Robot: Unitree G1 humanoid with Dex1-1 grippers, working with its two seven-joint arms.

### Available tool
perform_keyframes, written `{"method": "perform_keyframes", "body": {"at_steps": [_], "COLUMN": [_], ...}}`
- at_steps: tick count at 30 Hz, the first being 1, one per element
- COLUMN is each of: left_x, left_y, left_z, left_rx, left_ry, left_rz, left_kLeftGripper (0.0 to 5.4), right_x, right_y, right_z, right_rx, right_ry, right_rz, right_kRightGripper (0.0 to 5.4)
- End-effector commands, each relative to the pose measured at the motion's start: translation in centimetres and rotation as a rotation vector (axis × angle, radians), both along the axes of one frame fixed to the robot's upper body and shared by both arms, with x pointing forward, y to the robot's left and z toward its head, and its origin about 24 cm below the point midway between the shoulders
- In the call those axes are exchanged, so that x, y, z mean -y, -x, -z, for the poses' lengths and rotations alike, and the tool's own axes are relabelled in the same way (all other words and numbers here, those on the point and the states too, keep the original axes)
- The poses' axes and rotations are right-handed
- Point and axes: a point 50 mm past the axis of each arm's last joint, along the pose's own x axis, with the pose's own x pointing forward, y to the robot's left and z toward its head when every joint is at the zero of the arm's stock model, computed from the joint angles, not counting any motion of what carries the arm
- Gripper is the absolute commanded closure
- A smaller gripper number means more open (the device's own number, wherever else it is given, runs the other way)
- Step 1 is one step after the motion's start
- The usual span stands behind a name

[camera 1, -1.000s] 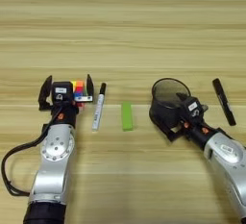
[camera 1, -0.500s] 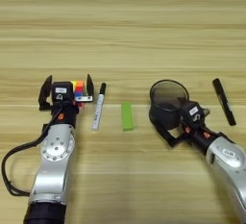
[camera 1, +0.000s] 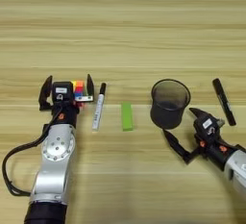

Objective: Move the objects on the table

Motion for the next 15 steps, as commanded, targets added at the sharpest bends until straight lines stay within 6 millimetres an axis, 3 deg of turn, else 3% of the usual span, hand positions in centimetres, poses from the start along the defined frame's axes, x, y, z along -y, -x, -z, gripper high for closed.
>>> {"method": "perform_keyframes", "body": {"at_steps": [1, 8, 15], "left_x": [0.2, 0.2, 0.2], "left_y": [-0.2, -0.3, -0.2], "left_z": [0.0, 0.0, 0.0], "left_rx": [-0.004, -0.004, -0.004], "left_ry": [-0.012, -0.013, -0.014], "left_rz": [0.002, 0.002, 0.003], "left_kLeftGripper": [0.00, 0.00, 0.00], "right_x": [0.1, -1.1, -1.0], "right_y": [1.2, 3.0, 3.1], "right_z": [-0.5, -1.2, -1.7], "right_rx": [-0.043, -0.106, -0.089], "right_ry": [0.004, -0.024, -0.001], "right_rz": [-0.032, -0.134, -0.146], "right_kRightGripper": [0.02, 0.02, 0.02]}}
